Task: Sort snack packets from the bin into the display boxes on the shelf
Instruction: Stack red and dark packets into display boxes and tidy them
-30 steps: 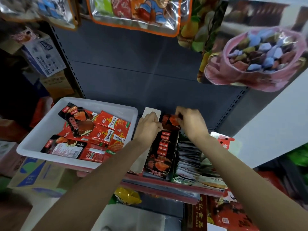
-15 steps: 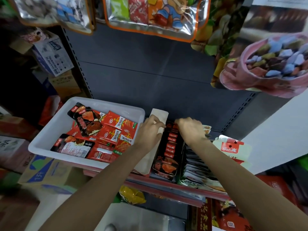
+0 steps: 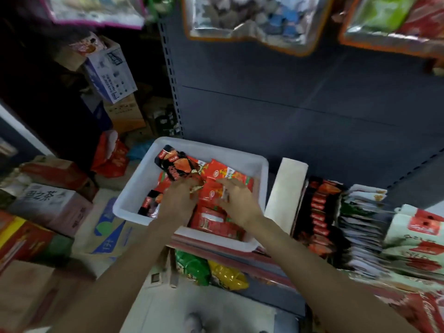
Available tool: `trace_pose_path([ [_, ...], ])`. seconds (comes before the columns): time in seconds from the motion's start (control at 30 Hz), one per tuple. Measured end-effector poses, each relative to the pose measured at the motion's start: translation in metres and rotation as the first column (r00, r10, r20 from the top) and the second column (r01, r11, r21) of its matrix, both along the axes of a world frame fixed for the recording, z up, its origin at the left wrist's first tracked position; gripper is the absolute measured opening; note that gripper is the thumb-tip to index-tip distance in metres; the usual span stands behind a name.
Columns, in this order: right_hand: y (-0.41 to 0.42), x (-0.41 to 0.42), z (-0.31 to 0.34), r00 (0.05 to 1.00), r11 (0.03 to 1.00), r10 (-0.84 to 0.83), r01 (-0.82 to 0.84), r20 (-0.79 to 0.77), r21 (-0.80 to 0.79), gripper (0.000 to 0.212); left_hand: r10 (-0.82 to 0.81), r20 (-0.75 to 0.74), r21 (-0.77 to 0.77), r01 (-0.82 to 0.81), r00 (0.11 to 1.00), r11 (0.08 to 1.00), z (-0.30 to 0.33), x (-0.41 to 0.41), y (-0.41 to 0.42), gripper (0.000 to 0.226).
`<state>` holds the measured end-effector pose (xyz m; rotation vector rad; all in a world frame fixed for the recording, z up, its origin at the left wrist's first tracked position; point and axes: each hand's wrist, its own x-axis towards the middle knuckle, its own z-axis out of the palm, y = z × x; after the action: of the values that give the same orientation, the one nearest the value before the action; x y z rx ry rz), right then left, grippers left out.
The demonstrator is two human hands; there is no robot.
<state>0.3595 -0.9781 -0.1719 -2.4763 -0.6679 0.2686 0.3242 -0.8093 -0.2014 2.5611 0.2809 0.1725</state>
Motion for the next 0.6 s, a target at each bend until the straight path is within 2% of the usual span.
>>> trace_pose_path([
  [0.07,0.032,-0.001,-0.020,0.996,0.999,0.041,-0.041,-0.075,-0.007,0.065,0.095,-0.150,0.095,-0.081,0.984,0.992,-0.011,-0.002,0.039,0.023],
  [0.17,0.064,0.000,-0.048,0.975,0.990,0.060,-0.085,-0.214,-0.114,0.082,0.225,-0.469,0.256,-0.112,0.854,0.960,-0.019,-0.003,0.078,0.043],
  [0.27,0.076,-0.001,-0.064,0.949,0.961,0.028,-0.112,-0.315,-0.252,0.084,0.178,-0.597,0.211,-0.060,0.782,0.976,-0.023,-0.003,0.090,0.069],
  [0.33,0.078,-0.002,-0.066,0.946,0.950,0.026,-0.124,-0.322,-0.287,0.083,0.191,-0.626,0.226,-0.058,0.756,0.972,-0.022,-0.003,0.089,0.079],
  [0.4,0.079,-0.001,-0.063,0.944,0.945,0.038,-0.142,-0.329,-0.296,0.083,0.227,-0.573,0.266,-0.083,0.787,0.960,-0.019,-0.005,0.089,0.078],
  [0.47,0.078,0.000,-0.056,0.934,0.957,0.046,-0.143,-0.353,-0.252,0.087,0.190,-0.429,0.205,-0.109,0.883,0.973,-0.012,-0.009,0.090,0.065],
  [0.53,0.077,-0.002,-0.046,0.938,0.987,0.065,-0.111,-0.341,-0.117,0.090,0.106,-0.228,-0.034,-0.117,0.968,0.993,0.001,-0.012,0.089,0.051],
  [0.6,0.078,-0.008,-0.032,0.950,0.993,0.114,-0.107,-0.292,0.041,0.090,0.114,-0.087,-0.211,-0.130,0.990,0.969,0.020,-0.011,0.083,0.039],
])
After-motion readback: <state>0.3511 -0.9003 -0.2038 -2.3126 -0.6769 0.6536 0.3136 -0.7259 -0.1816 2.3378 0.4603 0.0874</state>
